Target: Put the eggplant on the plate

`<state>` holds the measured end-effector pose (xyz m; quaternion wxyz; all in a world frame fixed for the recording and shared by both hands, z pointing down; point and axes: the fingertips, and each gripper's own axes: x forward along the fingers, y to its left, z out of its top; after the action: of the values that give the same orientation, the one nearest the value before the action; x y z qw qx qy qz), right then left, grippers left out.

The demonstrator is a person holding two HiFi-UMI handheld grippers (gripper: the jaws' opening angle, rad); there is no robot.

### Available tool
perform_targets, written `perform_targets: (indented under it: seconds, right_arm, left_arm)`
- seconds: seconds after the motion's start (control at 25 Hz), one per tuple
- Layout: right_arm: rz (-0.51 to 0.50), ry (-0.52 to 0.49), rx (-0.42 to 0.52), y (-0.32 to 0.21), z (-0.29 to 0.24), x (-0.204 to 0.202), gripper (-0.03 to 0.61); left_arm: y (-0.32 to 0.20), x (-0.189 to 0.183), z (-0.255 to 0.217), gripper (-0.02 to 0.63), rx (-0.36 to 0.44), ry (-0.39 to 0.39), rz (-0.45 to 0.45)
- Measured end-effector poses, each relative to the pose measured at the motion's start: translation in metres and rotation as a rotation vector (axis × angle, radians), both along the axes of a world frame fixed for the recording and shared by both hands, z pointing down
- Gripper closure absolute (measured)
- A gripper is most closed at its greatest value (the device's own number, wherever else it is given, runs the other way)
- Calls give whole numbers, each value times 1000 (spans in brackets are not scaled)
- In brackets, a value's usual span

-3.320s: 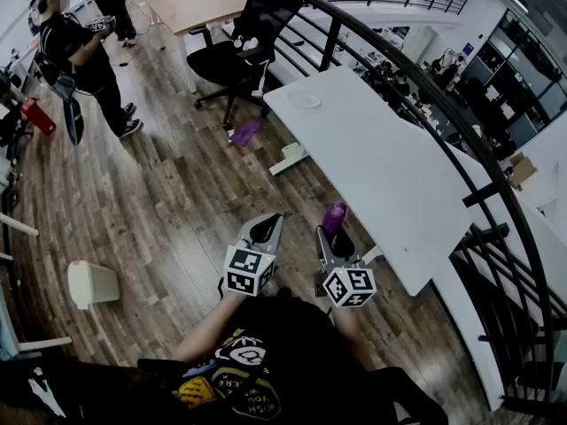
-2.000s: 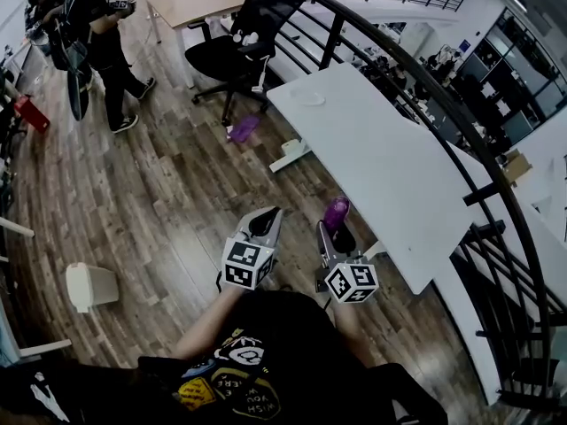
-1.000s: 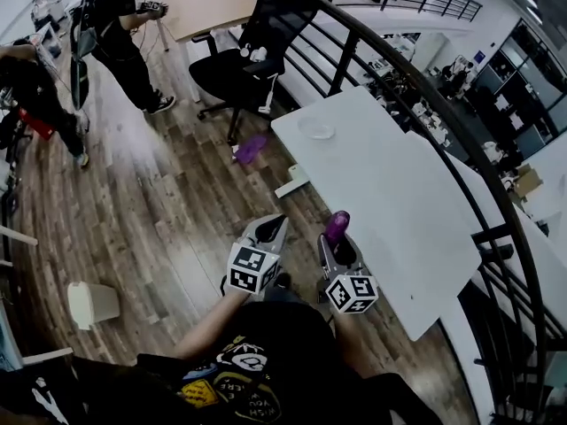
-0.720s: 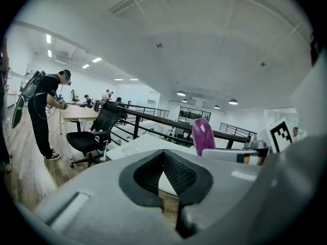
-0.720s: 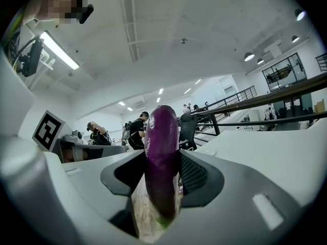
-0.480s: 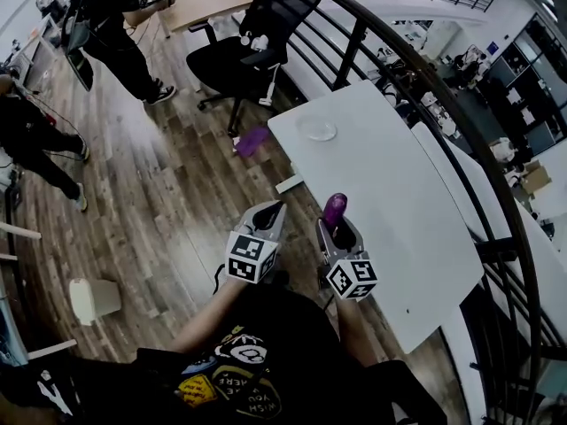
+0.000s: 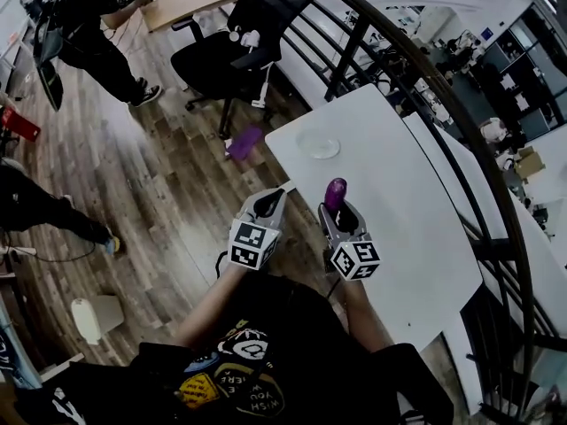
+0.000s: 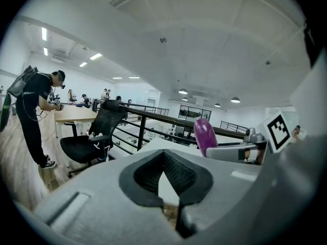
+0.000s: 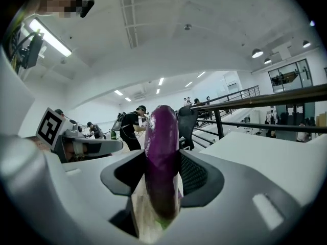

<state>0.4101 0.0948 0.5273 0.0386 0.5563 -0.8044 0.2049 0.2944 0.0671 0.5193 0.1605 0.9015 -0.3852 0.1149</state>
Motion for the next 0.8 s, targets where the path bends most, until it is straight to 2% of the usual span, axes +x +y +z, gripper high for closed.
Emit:
perform_targets:
  seconds: [0.28,0.4,0.52,0.68,0.8]
  right_arm:
    - [-38,173,-100,-96,65,5,373]
    - [-117,295,-187,-134,111,14,373]
    - [-275,500,-261,-175,155,25,373]
    - [-556,802,-318,-219,206,35,373]
    - [-725,933,-345,-234,231,37,373]
  left_arm:
    - [-74,2,21,609,-56,20,23]
    - [-84,2,25,609,-77,24,15]
    - [-90,-5,33,609,-107,7,-8]
    - [-95,-22,50,609,-153,-24,-95]
    - [-96,-35,54,609,-180,-33,-164]
